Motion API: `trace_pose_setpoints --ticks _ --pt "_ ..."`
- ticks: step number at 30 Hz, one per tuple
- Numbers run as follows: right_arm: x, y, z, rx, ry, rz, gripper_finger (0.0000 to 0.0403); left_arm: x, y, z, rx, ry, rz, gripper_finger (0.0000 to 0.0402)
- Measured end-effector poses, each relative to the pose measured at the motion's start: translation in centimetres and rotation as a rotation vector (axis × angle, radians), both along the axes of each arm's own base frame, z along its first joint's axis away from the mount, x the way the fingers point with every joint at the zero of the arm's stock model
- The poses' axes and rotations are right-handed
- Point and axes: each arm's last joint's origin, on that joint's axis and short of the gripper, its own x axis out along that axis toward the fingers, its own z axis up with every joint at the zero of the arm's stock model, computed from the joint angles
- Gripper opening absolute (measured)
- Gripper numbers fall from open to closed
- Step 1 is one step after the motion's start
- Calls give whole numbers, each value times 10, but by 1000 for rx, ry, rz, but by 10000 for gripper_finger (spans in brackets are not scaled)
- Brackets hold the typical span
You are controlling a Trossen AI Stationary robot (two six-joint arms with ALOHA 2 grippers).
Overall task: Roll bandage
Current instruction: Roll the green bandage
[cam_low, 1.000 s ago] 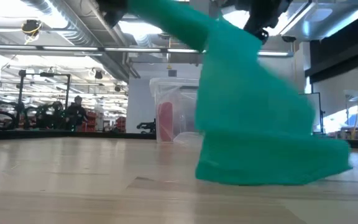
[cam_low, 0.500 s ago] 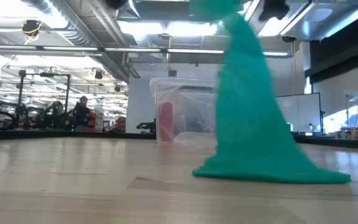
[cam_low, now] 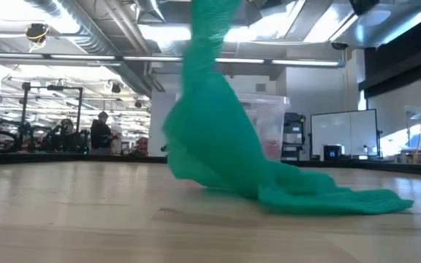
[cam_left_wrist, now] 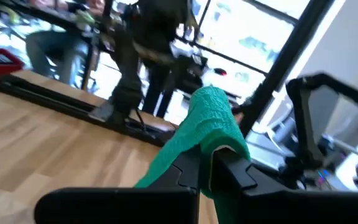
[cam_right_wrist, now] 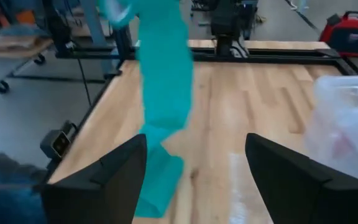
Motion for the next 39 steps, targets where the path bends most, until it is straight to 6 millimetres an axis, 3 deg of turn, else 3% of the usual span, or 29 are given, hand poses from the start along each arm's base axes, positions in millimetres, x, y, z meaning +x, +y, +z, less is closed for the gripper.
trace_pose_setpoints --ticks 8,13,27,30,34,39 --pt "5 23 -51 76 -34 -12 275 3 -1 -2 18 -9 27 11" --pt "10 32 -63 51 -76 -86 275 3 -1 -1 31 -25 27 11" --pt "19 37 -72 3 -50 -101 275 5 3 1 50 -45 42 11" --pt "18 38 -72 -3 -35 -37 273 5 3 8 69 -104 43 11" --pt "10 36 -62 24 -62 41 255 2 0 15 110 -174 23 11" --pt "9 33 -46 38 -179 -27 231 3 0 15 111 -173 31 11"
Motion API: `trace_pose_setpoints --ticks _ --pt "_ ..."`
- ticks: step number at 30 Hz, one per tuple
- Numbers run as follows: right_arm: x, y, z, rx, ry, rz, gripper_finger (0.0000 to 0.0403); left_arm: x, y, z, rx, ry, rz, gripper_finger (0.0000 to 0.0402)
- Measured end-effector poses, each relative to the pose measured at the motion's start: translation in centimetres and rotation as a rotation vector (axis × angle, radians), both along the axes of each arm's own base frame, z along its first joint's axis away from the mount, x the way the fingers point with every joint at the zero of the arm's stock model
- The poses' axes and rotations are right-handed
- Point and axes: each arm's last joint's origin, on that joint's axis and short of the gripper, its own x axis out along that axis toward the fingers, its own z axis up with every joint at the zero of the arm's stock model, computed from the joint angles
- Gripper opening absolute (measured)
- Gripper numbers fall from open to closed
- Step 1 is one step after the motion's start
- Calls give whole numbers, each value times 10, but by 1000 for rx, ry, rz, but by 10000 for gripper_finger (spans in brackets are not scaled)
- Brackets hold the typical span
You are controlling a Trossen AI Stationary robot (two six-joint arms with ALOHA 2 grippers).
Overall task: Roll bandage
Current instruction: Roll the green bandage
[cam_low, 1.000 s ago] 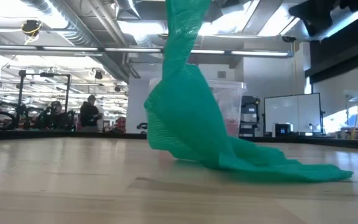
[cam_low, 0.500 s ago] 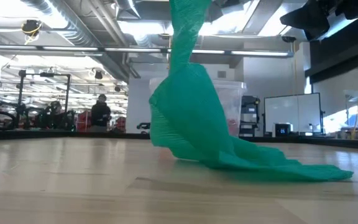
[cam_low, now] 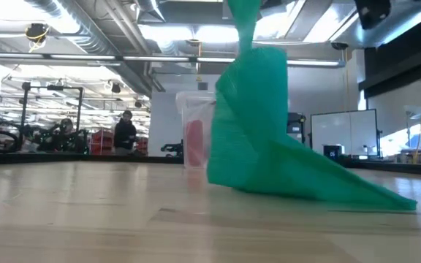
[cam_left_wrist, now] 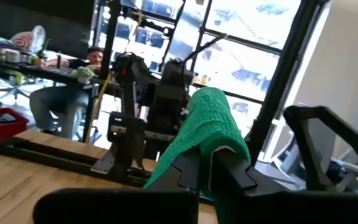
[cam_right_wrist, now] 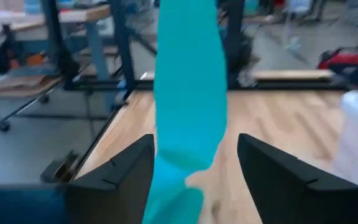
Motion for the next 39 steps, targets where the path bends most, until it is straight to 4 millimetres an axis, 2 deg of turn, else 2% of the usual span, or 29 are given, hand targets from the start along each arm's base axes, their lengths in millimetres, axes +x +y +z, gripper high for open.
trace_pose_setpoints --ticks 5,9,15,19,22,28,34,39 --pt "18 11 -1 -23 -91 -3 219 1 6 5 -25 -44 41 11" --pt "35 21 -15 -43 -83 -21 221 3 12 6 -34 -61 63 11" --pt "60 28 -29 -52 -52 -148 268 4 13 5 -23 -45 58 11" --pt "75 32 -34 -67 -9 -169 300 4 13 5 -22 -50 58 11" --pt "82 36 -38 -78 9 -181 310 4 13 6 -23 -57 58 11" --pt "103 25 -21 -60 -64 -318 311 5 18 6 -1 -57 82 11" --pt "116 18 -27 -56 -37 -350 311 6 19 6 0 -57 88 11" --pt "117 19 -28 -54 -35 -339 311 5 18 6 15 -54 88 11"
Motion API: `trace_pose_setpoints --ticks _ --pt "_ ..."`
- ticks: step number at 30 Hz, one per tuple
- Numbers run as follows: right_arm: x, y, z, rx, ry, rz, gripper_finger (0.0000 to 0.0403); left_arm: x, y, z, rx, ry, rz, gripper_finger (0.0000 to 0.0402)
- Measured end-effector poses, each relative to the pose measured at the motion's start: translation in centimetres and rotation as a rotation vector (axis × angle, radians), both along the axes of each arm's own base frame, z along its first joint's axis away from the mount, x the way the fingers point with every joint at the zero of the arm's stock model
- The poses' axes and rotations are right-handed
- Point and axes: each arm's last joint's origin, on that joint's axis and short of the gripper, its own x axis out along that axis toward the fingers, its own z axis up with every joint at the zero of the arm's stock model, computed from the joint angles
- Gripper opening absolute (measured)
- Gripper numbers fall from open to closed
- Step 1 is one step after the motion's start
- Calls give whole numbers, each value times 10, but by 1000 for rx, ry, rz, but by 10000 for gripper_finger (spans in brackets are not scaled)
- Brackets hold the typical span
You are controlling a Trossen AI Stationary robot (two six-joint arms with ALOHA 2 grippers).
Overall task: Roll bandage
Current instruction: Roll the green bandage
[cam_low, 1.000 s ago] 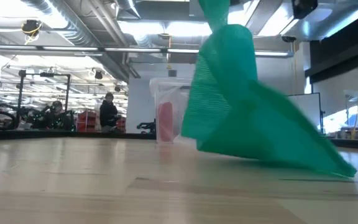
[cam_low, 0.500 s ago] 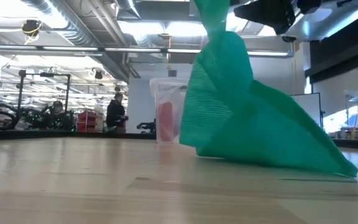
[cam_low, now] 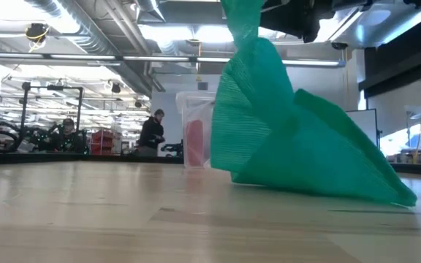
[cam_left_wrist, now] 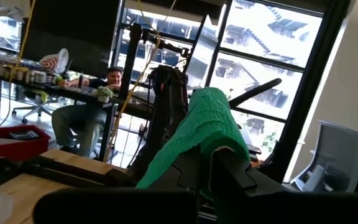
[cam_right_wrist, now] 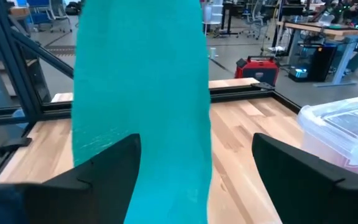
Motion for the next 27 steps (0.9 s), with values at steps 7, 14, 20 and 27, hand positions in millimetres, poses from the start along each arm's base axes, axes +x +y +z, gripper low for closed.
trace_pose_setpoints --ticks 7,14,20,27 --pt "0 0 0 3 -3 7 311 0 0 0 0 0 0 11" --pt "0 0 1 3 -5 7 311 0 0 0 -1 -1 1 11" --pt "0 1 6 -15 -24 12 311 0 2 1 0 -5 5 11" --pt "6 1 12 -69 10 80 311 0 4 1 45 0 22 11"
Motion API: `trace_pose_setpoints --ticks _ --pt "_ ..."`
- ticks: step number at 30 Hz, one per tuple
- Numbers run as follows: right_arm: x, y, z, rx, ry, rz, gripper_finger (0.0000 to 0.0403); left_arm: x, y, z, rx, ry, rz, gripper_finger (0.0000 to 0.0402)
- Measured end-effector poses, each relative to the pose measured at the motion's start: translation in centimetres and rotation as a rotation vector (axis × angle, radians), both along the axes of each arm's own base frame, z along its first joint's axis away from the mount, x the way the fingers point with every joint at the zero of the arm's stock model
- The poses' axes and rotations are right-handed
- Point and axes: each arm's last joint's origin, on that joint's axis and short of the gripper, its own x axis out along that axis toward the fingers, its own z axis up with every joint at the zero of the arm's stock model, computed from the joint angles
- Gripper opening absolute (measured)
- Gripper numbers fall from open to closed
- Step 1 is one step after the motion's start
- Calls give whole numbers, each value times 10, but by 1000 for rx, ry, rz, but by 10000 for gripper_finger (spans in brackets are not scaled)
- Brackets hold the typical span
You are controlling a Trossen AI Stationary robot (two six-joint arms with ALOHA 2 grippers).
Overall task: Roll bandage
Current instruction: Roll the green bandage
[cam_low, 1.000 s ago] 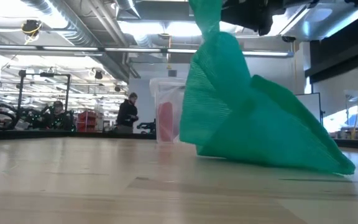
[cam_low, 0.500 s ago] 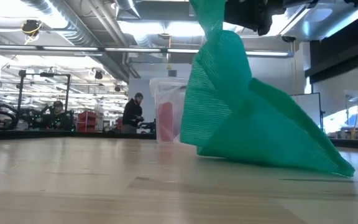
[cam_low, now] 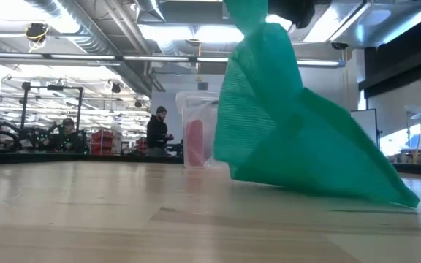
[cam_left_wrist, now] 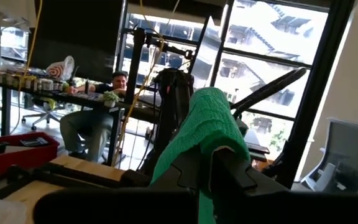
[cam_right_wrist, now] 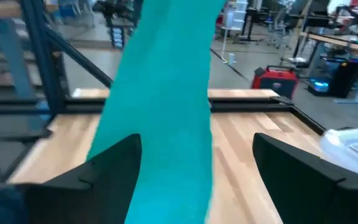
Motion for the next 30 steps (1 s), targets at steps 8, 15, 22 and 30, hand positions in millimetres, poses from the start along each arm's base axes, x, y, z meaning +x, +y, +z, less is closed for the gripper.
trace_pose_setpoints --ticks 8,15,22,30 --pt "-2 -7 6 -78 3 -84 277 -13 -6 13 65 -51 -13 11" --pt "-10 -10 18 -34 -29 -86 236 -19 -6 20 75 -71 -15 11" --pt "-11 -10 12 -64 38 -76 178 -19 -7 19 114 -62 -26 11" --pt "-20 -13 25 -43 14 -32 141 -19 -7 19 121 -58 -24 11"
